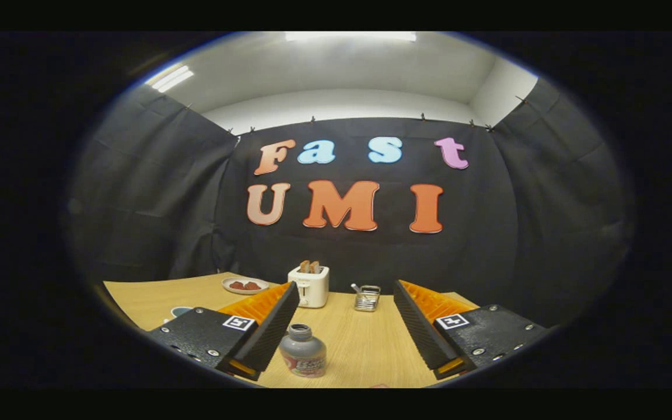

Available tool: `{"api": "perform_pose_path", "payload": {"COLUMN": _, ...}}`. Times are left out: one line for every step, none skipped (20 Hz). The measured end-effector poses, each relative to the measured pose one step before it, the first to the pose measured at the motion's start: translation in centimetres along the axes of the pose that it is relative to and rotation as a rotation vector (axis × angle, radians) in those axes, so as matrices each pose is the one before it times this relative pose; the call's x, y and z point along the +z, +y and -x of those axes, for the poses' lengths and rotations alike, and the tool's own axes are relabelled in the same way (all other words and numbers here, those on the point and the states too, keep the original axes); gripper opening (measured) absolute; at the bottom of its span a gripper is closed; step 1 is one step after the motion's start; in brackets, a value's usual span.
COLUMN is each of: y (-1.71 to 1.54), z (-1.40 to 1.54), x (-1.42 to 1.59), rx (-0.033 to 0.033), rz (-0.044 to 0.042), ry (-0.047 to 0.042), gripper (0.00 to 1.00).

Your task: Take the bottle from table, then pour the juice into the cup, finally place the bottle on the coaster

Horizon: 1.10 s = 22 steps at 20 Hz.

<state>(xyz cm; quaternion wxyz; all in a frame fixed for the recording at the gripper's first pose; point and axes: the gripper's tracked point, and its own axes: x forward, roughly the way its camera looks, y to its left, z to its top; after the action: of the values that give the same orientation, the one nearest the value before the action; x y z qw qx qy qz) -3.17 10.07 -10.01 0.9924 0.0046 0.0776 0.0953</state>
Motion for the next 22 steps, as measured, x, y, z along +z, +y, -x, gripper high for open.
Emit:
{"api": "perform_pose_path", "payload": {"y": 0.304, "z": 0.044, "x": -0.876, "rx": 0.0123, "rz": -0.0115, "ry": 0.01567, "gripper": 0.97}}
{"api": "perform_pose_path", "payload": {"y": 0.272, "z": -0.093, "x": -0.791, "rx": 0.00865, "rz": -0.01126, "ry": 0.01475, "gripper": 0.97}}
{"api": "perform_pose_path", "payload": {"y": 0.1, "z": 0.04, "x": -0.693, "rx": 0.00623, "rz": -0.0097, "ry": 0.01178, "gripper": 0.97}}
{"api": "perform_pose_path", "payload": {"y": 0.187, "z": 0.038, "x": -0.618, "rx": 0.00947, "rz": -0.00536, "ry": 0.00906, "gripper": 0.97}}
{"api": "perform_pose_path", "payload": {"y": 0.315, "z": -0.024, "x": -0.595, "rx": 0.00851, "rz": -0.00028, "ry": 0.00924, "gripper": 0.97}}
{"api": "perform_pose_path", "payload": {"y": 0.206, "z": 0.004, "x": -0.659, "rx": 0.00823, "rz": 0.0041, "ry": 0.01008, "gripper": 0.97}}
{"api": "perform_pose_path", "payload": {"y": 0.175, "z": -0.068, "x": -0.72, "rx": 0.00548, "rz": 0.00484, "ry": 0.01023, "gripper": 0.97}}
{"api": "perform_pose_path", "payload": {"y": 0.198, "z": 0.013, "x": -0.694, "rx": 0.00184, "rz": 0.00097, "ry": 0.0121, "gripper": 0.97}}
{"api": "perform_pose_path", "payload": {"y": -0.103, "z": -0.074, "x": -0.843, "rx": -0.00656, "rz": -0.00522, "ry": 0.01021, "gripper": 0.97}}
{"api": "perform_pose_path", "payload": {"y": -0.016, "z": -0.112, "x": -0.882, "rx": -0.00391, "rz": -0.01034, "ry": 0.01584, "gripper": 0.97}}
{"api": "perform_pose_path", "payload": {"y": 0.3, "z": -0.184, "x": -1.241, "rx": 0.00369, "rz": -0.00567, "ry": 0.02764, "gripper": 0.94}}
{"api": "perform_pose_path", "payload": {"y": 0.258, "z": -0.11, "x": -0.942, "rx": 0.00456, "rz": -0.00645, "ry": 0.02243, "gripper": 0.93}}
{"api": "perform_pose_path", "payload": {"y": 0.213, "z": -0.105, "x": -0.575, "rx": 0.0055, "rz": -0.00627, "ry": 0.01507, "gripper": 0.92}}
{"api": "perform_pose_path", "payload": {"y": 0.208, "z": -0.059, "x": -0.363, "rx": 0.00594, "rz": -0.00518, "ry": 0.008, "gripper": 0.92}}
{"api": "perform_pose_path", "payload": {"y": 0.278, "z": -0.088, "x": -0.346, "rx": 0.00474, "rz": -0.00589, "ry": 0.00473, "gripper": 0.92}}
{"api": "perform_pose_path", "payload": {"y": 0.246, "z": -0.113, "x": -0.33, "rx": 0.00648, "rz": -0.0045, "ry": 0.00574, "gripper": 0.92}}
{"api": "perform_pose_path", "payload": {"y": 0.046, "z": -0.239, "x": -0.555, "rx": 0.00003, "rz": -0.00265, "ry": 0.00613, "gripper": 0.92}}
{"api": "perform_pose_path", "payload": {"y": 0.099, "z": -0.08, "x": -0.474, "rx": 0.00257, "rz": -0.00353, "ry": 0.00846, "gripper": 0.92}}
{"api": "perform_pose_path", "payload": {"y": 0.002, "z": -0.112, "x": -0.647, "rx": -0.00172, "rz": -0.00359, "ry": 0.01194, "gripper": 0.92}}
{"api": "perform_pose_path", "payload": {"y": 0.111, "z": -0.198, "x": -0.641, "rx": 0.00106, "rz": -0.00275, "ry": 0.01379, "gripper": 0.92}}
{"api": "perform_pose_path", "payload": {"y": 0.107, "z": -0.188, "x": -0.706, "rx": -0.00096, "rz": -0.00084, "ry": 0.01228, "gripper": 0.92}}
{"api": "perform_pose_path", "payload": {"y": -0.051, "z": -0.119, "x": -0.519, "rx": -0.00323, "rz": -0.00096, "ry": 0.01144, "gripper": 0.92}}
